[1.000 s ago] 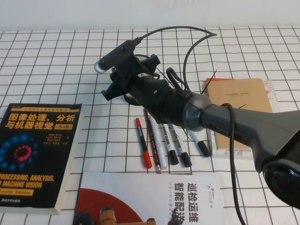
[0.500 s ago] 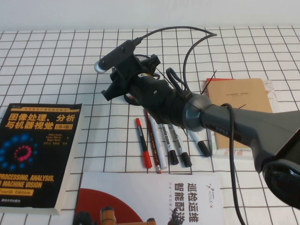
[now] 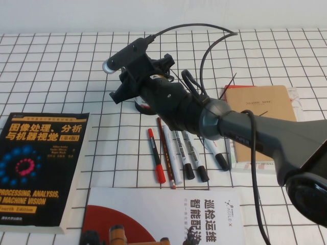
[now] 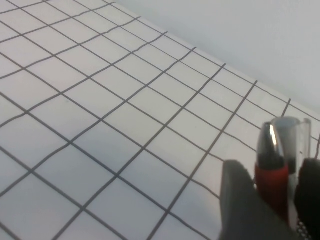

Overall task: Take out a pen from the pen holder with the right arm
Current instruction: 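Take a marker out of the pen holder and lay it on the table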

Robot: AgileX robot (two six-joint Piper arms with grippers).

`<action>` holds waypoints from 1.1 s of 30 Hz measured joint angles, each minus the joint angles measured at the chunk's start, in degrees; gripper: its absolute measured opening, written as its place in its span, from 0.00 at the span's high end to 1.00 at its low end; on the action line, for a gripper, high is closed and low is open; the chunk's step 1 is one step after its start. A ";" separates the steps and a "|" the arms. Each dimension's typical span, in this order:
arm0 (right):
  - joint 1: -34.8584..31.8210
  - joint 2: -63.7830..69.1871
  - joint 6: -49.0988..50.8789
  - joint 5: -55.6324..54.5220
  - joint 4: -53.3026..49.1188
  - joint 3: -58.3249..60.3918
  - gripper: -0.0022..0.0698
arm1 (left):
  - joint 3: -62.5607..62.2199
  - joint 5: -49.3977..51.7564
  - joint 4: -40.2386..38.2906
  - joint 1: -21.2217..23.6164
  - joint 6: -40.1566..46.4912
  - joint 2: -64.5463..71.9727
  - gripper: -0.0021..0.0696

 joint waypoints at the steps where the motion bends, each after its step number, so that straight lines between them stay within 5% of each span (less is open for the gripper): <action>1: 0.00 0.08 0.00 -0.13 0.00 -0.11 0.66 | 0.00 0.00 0.00 0.00 0.00 0.00 0.98; 12: 0.00 0.83 0.00 -1.29 -0.21 -0.20 0.78 | 0.00 0.00 0.00 0.00 0.00 0.00 0.98; 33: -0.13 -0.45 0.00 -1.56 -0.08 -0.20 0.79 | 0.00 0.00 0.00 0.00 0.00 0.00 0.98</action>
